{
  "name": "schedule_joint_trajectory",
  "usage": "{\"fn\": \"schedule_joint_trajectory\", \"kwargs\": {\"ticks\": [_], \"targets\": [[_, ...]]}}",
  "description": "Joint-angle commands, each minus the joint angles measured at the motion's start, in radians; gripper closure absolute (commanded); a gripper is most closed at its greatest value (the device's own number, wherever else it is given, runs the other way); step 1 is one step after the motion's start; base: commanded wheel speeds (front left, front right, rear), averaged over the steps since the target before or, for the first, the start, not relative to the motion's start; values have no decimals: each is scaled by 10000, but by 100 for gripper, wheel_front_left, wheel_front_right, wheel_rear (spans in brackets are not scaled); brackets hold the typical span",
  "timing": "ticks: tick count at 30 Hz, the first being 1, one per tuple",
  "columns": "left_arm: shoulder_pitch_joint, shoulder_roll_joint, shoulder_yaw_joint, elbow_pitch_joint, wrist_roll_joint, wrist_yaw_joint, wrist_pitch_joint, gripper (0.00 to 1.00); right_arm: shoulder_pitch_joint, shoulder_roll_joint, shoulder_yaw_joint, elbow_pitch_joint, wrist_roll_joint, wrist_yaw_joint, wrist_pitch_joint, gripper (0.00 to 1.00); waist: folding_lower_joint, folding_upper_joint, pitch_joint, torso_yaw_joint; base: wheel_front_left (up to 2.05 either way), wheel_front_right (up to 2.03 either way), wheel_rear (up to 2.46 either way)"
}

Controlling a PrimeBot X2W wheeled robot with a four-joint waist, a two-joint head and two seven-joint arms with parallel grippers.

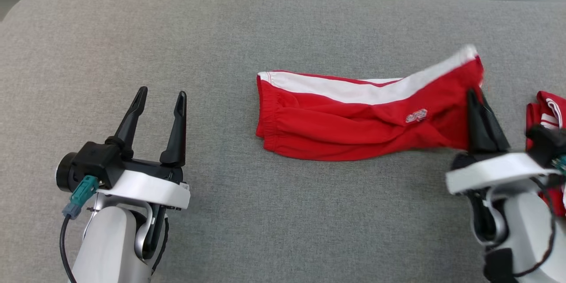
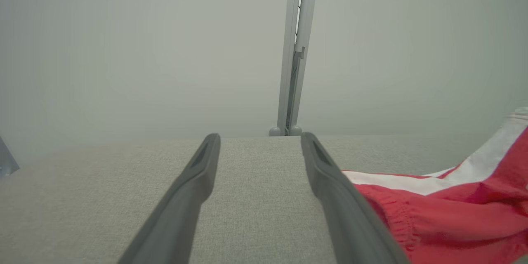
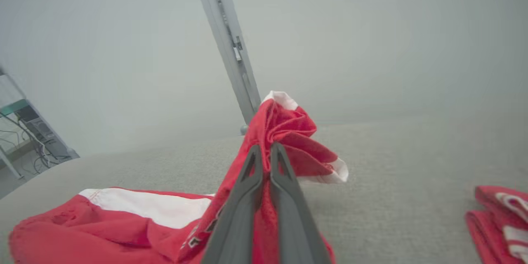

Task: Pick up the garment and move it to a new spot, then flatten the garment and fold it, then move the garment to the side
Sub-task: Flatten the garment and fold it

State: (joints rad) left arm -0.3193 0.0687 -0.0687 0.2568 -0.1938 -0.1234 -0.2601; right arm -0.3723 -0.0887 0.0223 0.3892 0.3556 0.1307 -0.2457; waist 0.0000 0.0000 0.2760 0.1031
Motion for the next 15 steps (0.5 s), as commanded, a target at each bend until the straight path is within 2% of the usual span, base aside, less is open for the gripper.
{"fn": "schedule_joint_trajectory", "kwargs": {"ticks": [1,5,8,13,15], "targets": [[49,2,9,-31,-9,-49,-33,0,-167,69,153,-251,-129,3,38,100,0,0,-23,32,0,0,0],[88,-9,16,-53,-44,-61,-33,0,-409,236,1305,-1371,-459,3,382,100,0,0,-64,127,0,0,0],[42,-25,-38,-49,-87,-68,-33,0,-758,345,2261,-1744,-410,3,697,100,0,0,-55,262,0,0,0],[-125,-62,-221,7,-183,-61,-33,0,-1273,354,3901,-1421,272,3,917,100,0,0,12,624,0,0,0],[-146,-91,-290,39,-260,-68,-33,0,-1514,342,4737,-873,797,3,821,100,0,0,31,794,0,0,0]]}}
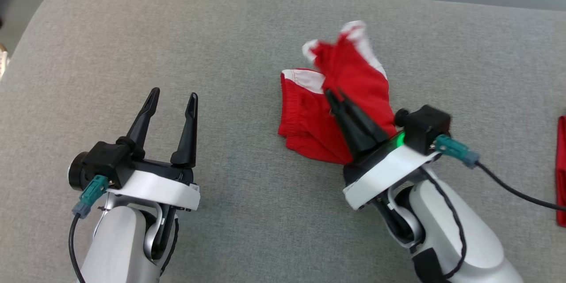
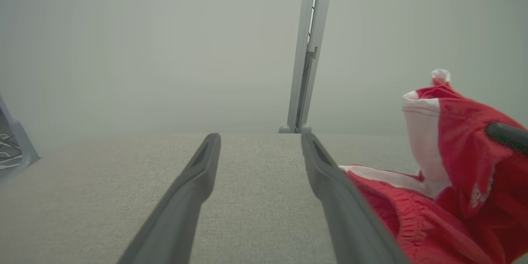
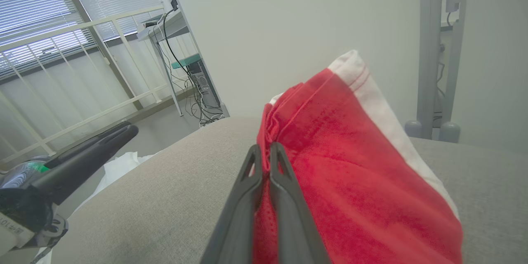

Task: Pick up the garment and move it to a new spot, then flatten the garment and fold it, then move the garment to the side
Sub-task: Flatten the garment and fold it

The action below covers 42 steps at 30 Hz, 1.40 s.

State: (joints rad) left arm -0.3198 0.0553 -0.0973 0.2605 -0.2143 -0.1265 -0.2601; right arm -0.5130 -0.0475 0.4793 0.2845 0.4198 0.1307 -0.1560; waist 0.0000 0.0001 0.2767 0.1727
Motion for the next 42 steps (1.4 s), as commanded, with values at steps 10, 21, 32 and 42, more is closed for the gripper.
{"fn": "schedule_joint_trajectory", "kwargs": {"ticks": [10,21,32,42], "targets": [[-228,-5,-297,132,-127,-49,-33,0,-1152,-67,1505,2565,1487,3,-860,100,0,-1,157,335,0,0,0],[-299,-12,-385,211,-72,-57,-33,0,-1940,-57,2810,2716,3167,3,-1113,0,0,-1,196,201,0,0,0],[0,43,94,-49,204,30,-33,0,-297,-84,-719,-386,949,3,-1093,0,0,-1,81,-333,0,0,0],[324,207,441,-171,606,258,-33,0,1905,-477,-4021,-1714,-1691,3,-755,0,0,-1,-372,-702,0,0,0]]}}
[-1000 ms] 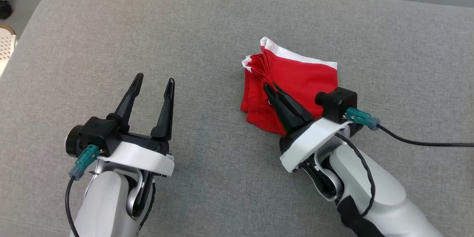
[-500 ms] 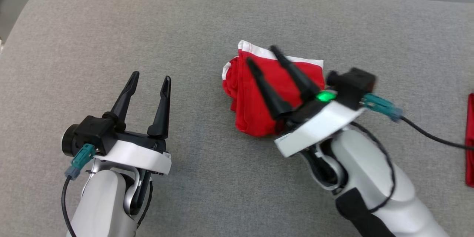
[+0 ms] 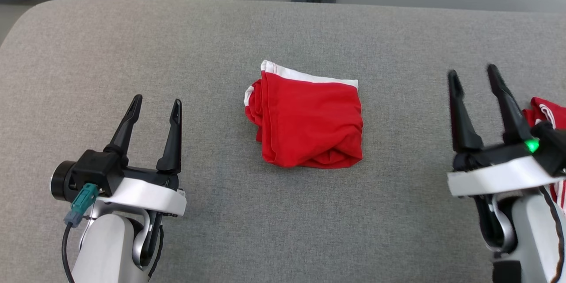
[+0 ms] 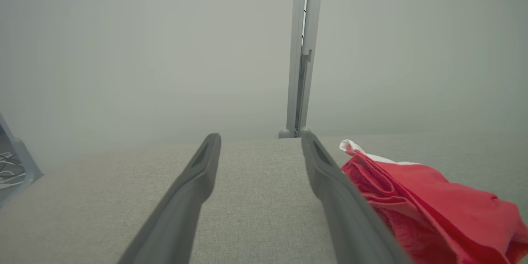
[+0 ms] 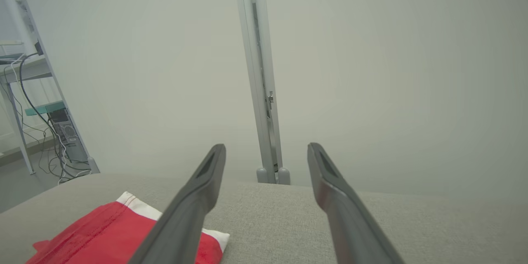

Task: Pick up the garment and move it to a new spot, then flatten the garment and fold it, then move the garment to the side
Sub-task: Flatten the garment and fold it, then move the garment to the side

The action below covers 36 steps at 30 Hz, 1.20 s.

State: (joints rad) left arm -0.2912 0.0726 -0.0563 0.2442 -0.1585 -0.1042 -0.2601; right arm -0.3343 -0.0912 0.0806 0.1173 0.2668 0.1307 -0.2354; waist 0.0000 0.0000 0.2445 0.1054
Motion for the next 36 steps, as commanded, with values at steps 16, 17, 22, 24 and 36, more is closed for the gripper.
{"fn": "schedule_joint_trajectory", "kwargs": {"ticks": [16,17,22,24,36], "targets": [[613,149,62,245,233,162,-33,0,2125,240,-1658,-780,-1261,3,1088,0,0,0,-642,2,0,0,0],[609,146,54,260,231,158,-33,0,2150,259,-1690,-805,-1262,3,1105,0,0,0,-642,16,0,0,0],[570,133,8,278,251,188,-33,0,2117,299,-1784,-878,-1290,3,1183,0,0,0,-624,70,0,0,0],[535,124,-31,272,265,196,-33,0,2010,315,-1833,-881,-1310,3,1206,0,0,0,-607,101,0,0,0],[106,-33,-359,111,73,146,-33,0,891,152,-1811,874,-1079,3,1611,0,0,0,-300,1319,0,0,0]]}}
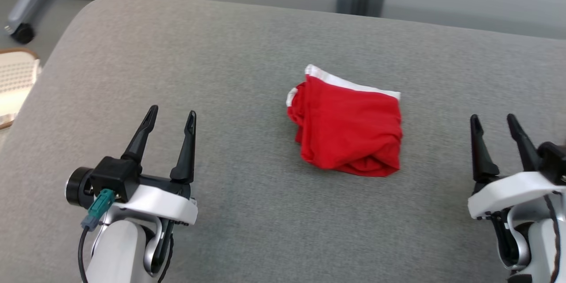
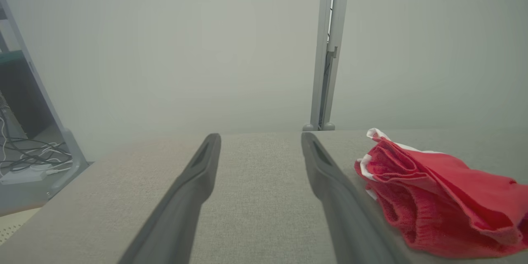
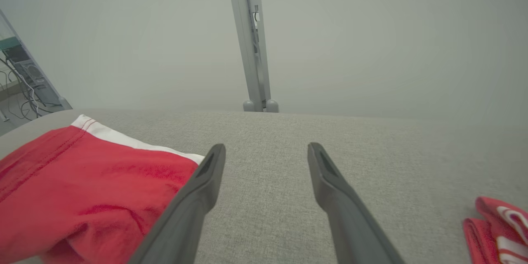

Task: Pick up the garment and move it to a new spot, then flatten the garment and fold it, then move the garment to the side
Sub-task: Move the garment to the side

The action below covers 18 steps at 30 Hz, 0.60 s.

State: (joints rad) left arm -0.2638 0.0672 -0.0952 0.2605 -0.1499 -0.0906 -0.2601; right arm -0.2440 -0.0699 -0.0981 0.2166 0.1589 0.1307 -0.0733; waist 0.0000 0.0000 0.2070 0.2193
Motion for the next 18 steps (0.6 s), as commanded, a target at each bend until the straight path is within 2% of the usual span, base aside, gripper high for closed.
{"fn": "schedule_joint_trajectory", "kwargs": {"ticks": [1,8,15,18], "targets": [[-180,7,-15,-44,-38,-1,-33,0,-144,-76,9,178,46,3,-24,0,0,0,90,320,0,0,0],[-189,-40,-191,-117,-32,-57,-33,0,-887,-15,842,2209,424,3,-204,0,0,0,87,974,0,0,0],[-41,-73,-171,-129,-40,-47,-33,0,-1276,85,1931,3629,883,3,-255,0,0,0,89,1083,0,0,0],[-104,-84,-167,-111,-72,-62,-33,0,-1450,132,2457,4242,1325,3,88,0,0,0,119,979,0,0,0]]}}
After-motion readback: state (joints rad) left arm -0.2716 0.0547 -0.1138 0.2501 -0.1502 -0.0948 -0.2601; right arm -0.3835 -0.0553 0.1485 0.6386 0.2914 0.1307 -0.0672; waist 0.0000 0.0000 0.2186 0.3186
